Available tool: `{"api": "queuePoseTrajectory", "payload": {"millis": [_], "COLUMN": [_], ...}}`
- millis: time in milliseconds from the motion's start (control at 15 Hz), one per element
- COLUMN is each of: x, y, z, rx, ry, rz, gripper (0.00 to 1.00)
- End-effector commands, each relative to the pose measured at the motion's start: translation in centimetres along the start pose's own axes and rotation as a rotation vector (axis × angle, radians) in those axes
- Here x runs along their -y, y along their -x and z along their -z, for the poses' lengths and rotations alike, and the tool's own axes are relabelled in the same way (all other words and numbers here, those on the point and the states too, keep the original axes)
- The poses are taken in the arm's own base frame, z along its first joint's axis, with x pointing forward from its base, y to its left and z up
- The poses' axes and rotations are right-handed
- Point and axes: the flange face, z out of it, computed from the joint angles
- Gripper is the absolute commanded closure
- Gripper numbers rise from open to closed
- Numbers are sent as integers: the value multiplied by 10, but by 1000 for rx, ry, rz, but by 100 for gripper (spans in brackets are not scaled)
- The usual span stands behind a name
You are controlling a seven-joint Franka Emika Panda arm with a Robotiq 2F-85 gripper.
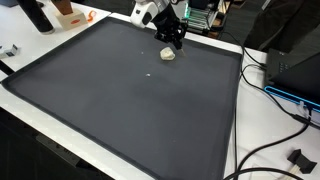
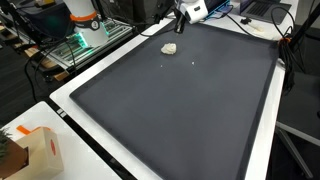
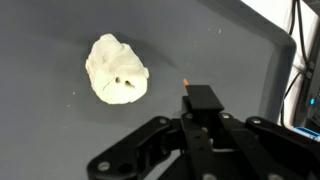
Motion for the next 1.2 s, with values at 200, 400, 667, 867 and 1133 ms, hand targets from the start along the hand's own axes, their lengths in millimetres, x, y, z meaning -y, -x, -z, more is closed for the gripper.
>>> {"api": "queuePoseTrajectory", "payload": {"millis": [200, 400, 667, 867, 1133], "x": [-12, -14, -11, -7, 4], "y": [0, 0, 1, 1, 3], "z": [-11, -11, -7, -1, 11], "rx": [-22, -26, -37, -52, -80], "ry": [-20, -12, 2, 24, 70], "rz": [-15, -50, -65, -74, -63], "gripper": [97, 97, 97, 97, 97]}}
